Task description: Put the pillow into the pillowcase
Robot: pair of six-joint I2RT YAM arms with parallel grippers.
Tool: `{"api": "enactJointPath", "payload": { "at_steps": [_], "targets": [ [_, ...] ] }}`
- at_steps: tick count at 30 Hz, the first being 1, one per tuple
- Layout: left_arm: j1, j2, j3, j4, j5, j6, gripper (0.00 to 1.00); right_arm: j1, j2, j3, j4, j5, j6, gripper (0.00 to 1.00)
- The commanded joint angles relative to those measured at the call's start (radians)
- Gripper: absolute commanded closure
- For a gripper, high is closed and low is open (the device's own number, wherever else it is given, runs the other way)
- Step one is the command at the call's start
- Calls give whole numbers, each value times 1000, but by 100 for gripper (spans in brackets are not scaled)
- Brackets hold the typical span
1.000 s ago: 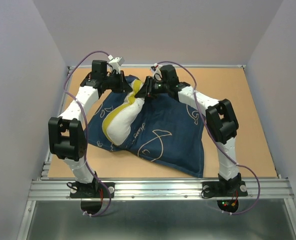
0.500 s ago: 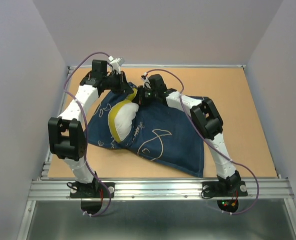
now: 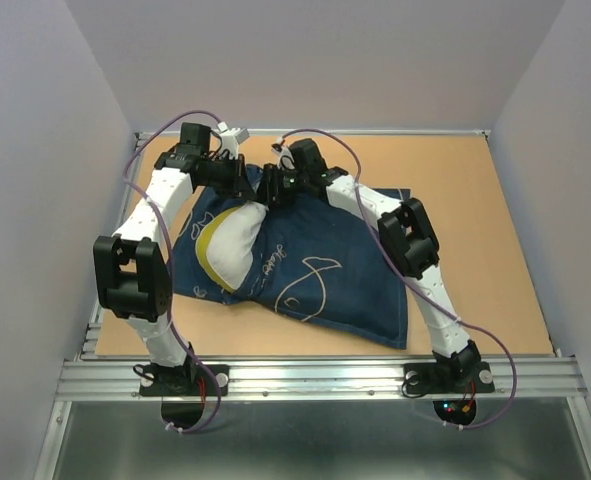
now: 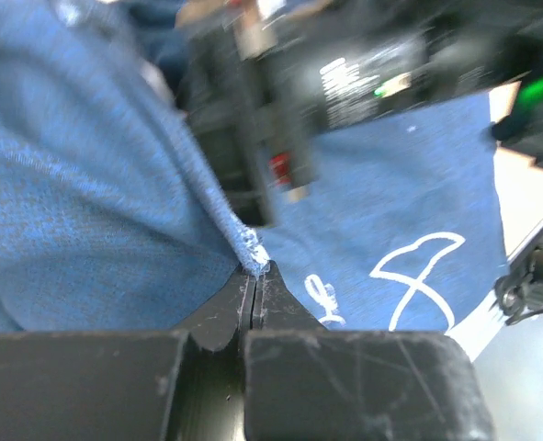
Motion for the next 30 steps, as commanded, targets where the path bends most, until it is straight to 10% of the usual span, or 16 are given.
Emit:
{"api": "enactJointPath", "payload": {
  "at_steps": [1, 7, 16, 21, 30],
  "targets": [
    [31, -50, -24, -26, 36, 47, 100, -13, -80, 69, -55, -76, -90, 52],
    [77, -15, -4, 14, 16, 32, 100, -13, -207, -121, -56, -199, -110, 31],
    [81, -11, 12, 33, 34, 13, 100, -26, -354, -283, -4, -235, -136, 49],
    [79, -18, 25, 31, 54, -3, 100, -30, -322, -228, 14, -291, -82, 10],
    [59, -39, 9, 34, 59, -5, 100, -72, -374, -260, 17, -226, -75, 19]
  ]
}}
